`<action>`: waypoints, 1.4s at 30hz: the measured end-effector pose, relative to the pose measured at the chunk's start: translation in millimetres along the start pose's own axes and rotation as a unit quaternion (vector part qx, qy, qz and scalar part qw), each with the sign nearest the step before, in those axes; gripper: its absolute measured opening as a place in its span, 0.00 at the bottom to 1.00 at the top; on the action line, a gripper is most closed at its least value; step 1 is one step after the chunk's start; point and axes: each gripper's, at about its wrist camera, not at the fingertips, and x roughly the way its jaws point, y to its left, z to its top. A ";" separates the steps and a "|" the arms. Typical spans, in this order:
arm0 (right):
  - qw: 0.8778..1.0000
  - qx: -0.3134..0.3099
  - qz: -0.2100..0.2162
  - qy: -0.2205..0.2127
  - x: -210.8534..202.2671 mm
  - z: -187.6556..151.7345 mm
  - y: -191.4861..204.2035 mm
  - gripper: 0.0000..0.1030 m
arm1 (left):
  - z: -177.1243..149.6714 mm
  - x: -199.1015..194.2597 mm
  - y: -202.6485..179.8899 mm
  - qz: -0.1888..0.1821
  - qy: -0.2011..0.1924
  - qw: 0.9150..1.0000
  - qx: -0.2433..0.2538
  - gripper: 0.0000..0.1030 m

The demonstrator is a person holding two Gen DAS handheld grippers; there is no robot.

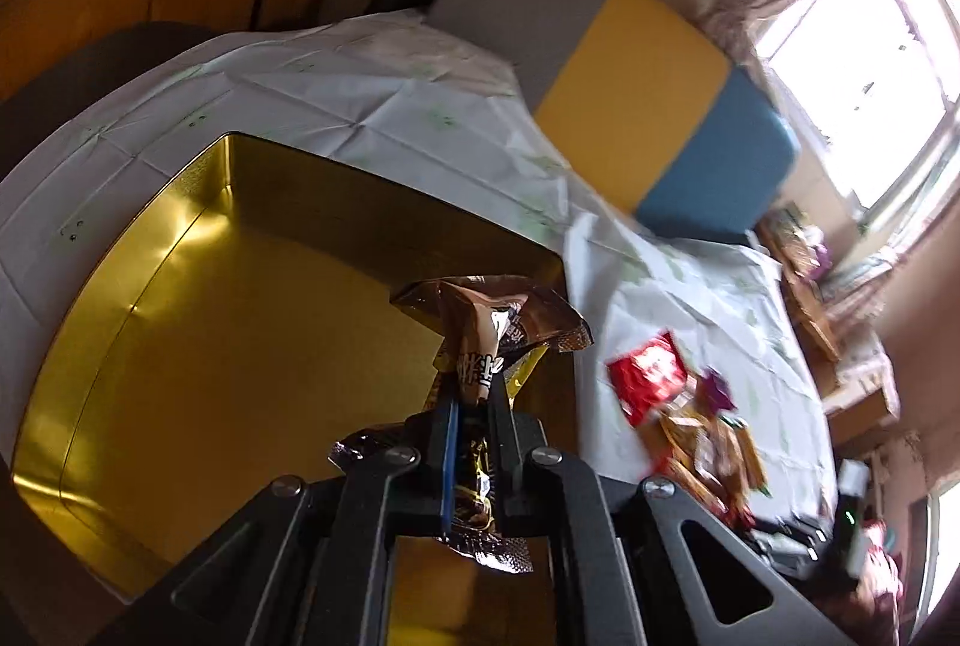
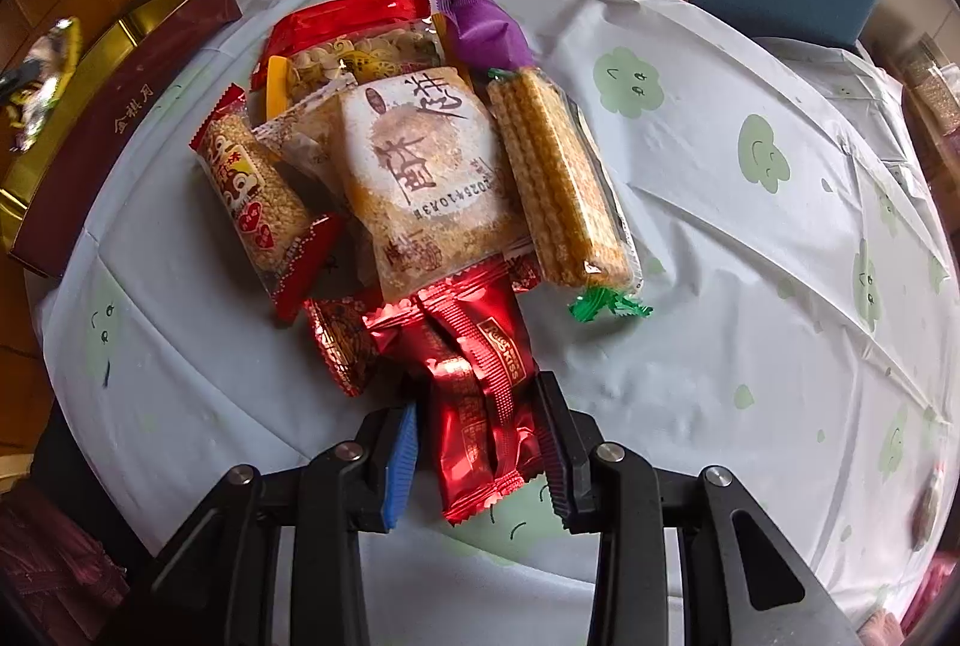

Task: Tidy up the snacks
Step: 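Carry the chocolate wrapper into the gold tin and release it while the right tool grasps a red candy packet, then lift the red candy packet with the right tool and drop it into the tin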

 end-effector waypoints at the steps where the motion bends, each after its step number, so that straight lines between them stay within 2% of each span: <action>1: 1.000 -0.001 0.000 0.000 -0.2 -0.7 0.4 0.36 | 0.8 5.8 -2.4 0.002 0.005 1.000 -0.001 0.10; 3: 1.000 -0.002 -0.001 -0.001 -0.3 -1.6 1.2 0.36 | 1.8 15.9 -3.2 0.015 0.009 1.000 -0.005 0.13; 6: 1.000 -0.005 0.000 -0.002 0.0 -1.4 1.0 0.35 | -3.6 14.8 -3.1 0.015 0.002 1.000 -0.002 0.20; 23: 1.000 -0.002 0.001 -0.002 -2.3 -3.9 2.0 0.33 | -64.5 -24.4 -25.8 0.093 -0.018 0.993 0.075 0.22; 33: 1.000 0.007 0.012 0.017 -12.7 -14.6 12.9 0.32 | -78.2 -41.4 -28.4 0.103 -0.030 0.990 0.094 0.22; 38: 0.999 0.023 0.048 -0.004 -32.3 -18.2 22.3 0.31 | -81.5 -44.6 -24.6 0.105 -0.031 0.990 0.092 0.22; 42: 0.995 0.031 0.090 -0.044 -53.6 -11.5 44.6 0.31 | -83.1 -45.7 -20.6 0.112 -0.032 0.989 0.090 0.22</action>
